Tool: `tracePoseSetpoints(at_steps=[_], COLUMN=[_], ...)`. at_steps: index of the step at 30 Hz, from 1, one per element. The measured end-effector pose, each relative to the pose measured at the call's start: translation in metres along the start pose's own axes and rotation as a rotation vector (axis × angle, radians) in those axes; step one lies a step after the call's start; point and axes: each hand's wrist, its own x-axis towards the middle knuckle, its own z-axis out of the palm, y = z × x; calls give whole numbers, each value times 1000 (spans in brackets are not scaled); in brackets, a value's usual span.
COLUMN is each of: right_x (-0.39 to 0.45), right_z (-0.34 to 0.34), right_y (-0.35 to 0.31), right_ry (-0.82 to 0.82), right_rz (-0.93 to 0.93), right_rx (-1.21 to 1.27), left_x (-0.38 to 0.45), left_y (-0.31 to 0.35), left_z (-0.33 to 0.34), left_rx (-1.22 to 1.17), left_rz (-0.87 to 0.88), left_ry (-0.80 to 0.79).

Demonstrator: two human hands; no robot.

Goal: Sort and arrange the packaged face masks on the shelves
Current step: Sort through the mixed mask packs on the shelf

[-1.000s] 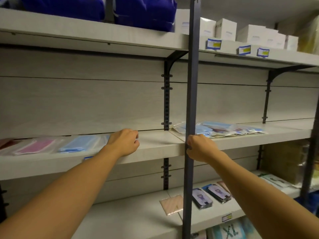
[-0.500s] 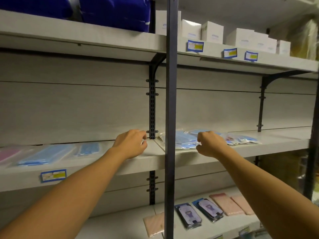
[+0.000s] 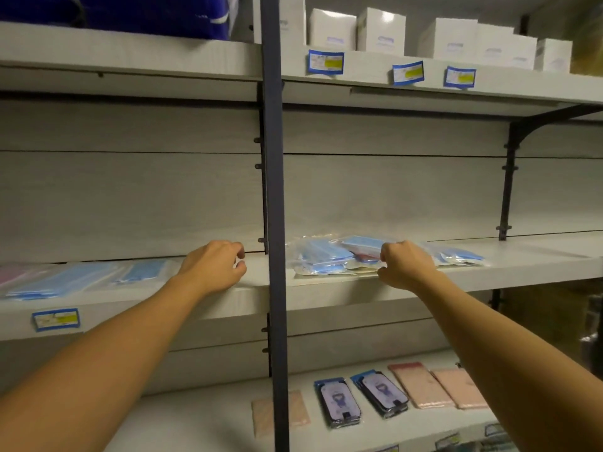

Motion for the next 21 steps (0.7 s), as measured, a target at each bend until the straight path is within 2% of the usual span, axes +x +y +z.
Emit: tracePoseSetpoints(at_steps=[7,13,18,21], right_x=[-2,1,8,15], right_z=[-3,-11,-10,-7], right_y=[60,106,137,149], right_ry=[3,16,6,1], right_rz=[-69,-79,-94,-96], right_rx=[22,31,40,58], left_x=[-16,-28,-25,-12], left_y=[60,94,132,154], left_z=[-3,-17,-22,-18], left_rx=[89,242,198,180], left_rz=[-28,-139,-75,-15], left_ry=[10,56,92,60])
